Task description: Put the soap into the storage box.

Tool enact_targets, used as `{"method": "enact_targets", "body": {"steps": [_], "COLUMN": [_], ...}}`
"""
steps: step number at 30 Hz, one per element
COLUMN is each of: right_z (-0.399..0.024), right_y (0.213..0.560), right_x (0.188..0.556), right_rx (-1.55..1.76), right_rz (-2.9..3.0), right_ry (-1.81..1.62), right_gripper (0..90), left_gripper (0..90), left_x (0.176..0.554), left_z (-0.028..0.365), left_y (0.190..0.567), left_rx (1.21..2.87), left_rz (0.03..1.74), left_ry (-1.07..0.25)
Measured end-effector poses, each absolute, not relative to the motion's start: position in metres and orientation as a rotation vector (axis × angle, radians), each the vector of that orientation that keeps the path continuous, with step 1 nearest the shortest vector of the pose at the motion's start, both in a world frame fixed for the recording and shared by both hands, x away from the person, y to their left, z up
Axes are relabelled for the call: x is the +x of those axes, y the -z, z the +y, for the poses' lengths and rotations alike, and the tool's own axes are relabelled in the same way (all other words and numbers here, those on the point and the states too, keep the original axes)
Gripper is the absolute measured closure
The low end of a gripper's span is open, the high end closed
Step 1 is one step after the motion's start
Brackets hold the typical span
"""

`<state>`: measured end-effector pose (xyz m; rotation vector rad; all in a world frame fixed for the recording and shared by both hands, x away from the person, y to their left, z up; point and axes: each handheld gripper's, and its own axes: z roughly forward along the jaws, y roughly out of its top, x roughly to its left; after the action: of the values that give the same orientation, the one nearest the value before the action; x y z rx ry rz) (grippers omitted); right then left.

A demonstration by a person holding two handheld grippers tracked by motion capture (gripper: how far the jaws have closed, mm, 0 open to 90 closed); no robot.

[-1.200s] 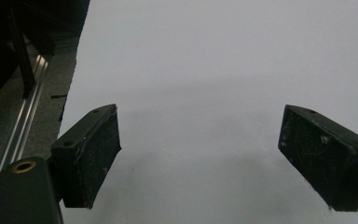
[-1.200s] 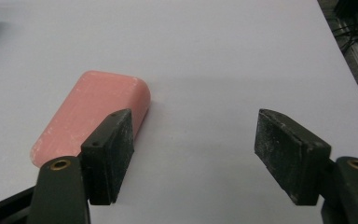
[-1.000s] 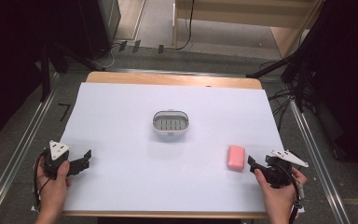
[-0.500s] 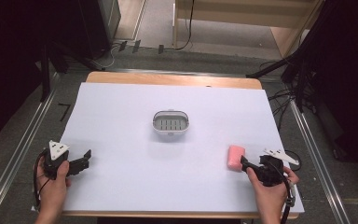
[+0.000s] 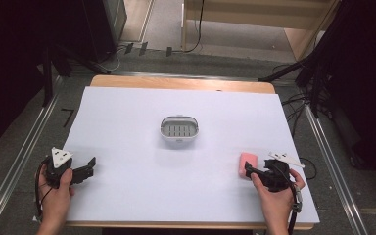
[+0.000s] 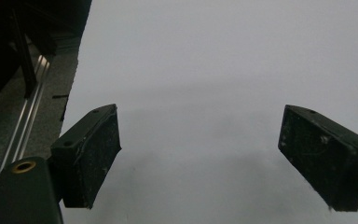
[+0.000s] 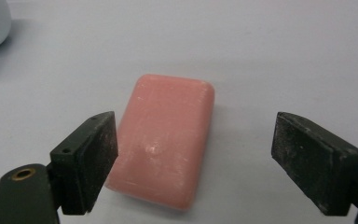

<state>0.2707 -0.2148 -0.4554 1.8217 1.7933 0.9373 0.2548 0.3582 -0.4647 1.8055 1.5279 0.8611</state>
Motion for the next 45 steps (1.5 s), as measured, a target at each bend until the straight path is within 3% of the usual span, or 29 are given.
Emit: {"method": "enact_targets", "body": {"steps": [12, 22, 34, 36, 45], "right_z": [-0.198, -0.188, -0.184, -0.184, -0.190], "right_y": [0.460, 0.467, 0.473, 0.475, 0.476], "right_x": [0.279, 0.285, 0.284, 0.284, 0.284], "right_rx": [1.836, 1.868, 1.892, 1.889, 1.816], "right_rz": [1.787, 1.765, 1.767, 1.779, 1.845], "right_ry": [-0.896, -0.819, -0.793, -0.805, -0.846], "right_gripper": [12.2, 24.7, 30.7, 36.1, 38.1], "left_gripper": [13.5, 13.4, 13.5, 13.5, 13.5], "left_x": [0.255, 0.255, 0.255, 0.255, 0.255], "left_z": [0.358, 0.358, 0.358, 0.358, 0.358], "left_y": [0.465, 0.465, 0.465, 0.465, 0.465], "left_rx": [1.806, 1.805, 1.806, 1.806, 1.805], "left_rz": [1.527, 1.529, 1.528, 1.529, 1.529], "left_ry": [-0.859, -0.860, -0.859, -0.859, -0.857]}}
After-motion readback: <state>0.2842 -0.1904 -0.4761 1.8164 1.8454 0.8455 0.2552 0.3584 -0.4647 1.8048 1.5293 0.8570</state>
